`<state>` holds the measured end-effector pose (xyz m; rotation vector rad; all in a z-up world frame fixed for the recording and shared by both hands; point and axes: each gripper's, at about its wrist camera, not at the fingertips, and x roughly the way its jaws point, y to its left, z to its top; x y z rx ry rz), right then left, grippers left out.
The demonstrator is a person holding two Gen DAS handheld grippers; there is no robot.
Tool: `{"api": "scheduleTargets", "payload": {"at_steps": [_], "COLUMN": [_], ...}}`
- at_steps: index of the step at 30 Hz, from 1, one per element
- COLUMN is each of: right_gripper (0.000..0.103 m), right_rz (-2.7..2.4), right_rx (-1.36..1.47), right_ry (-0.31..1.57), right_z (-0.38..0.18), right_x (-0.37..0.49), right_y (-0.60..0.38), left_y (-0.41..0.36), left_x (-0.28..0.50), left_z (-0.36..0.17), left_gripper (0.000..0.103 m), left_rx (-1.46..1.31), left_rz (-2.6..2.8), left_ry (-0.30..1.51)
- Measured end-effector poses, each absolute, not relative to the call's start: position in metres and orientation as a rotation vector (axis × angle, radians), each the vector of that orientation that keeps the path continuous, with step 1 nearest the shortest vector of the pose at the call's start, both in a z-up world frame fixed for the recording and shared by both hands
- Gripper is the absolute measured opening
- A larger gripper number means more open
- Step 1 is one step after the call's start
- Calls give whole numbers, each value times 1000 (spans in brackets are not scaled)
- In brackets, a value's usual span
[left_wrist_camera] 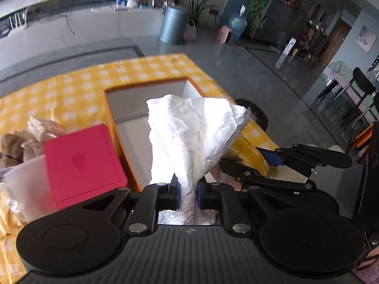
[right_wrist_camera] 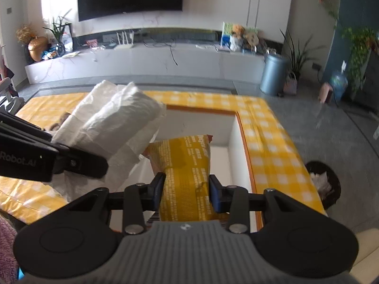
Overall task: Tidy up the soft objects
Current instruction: 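Lower the white cloth into the box and open the left tool while the right tool releases the bag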
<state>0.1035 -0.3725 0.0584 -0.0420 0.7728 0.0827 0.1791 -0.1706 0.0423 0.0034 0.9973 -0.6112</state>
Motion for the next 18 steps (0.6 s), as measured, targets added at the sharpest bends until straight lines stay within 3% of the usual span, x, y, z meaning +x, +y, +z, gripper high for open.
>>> {"api": "scheduleTargets", "payload": {"at_steps": [18], "right_gripper": [39], "right_rz": [115], "right_rx": [-129], "right_ry": [942], "right_z": [-10], "right_x": [145], "right_y": [-378], "left_y": [-215], "left_x": [206], "left_z": [-23], "left_gripper": [14], "left_rx": [170], "left_rz": [-595], "left_ry": [1176]}}
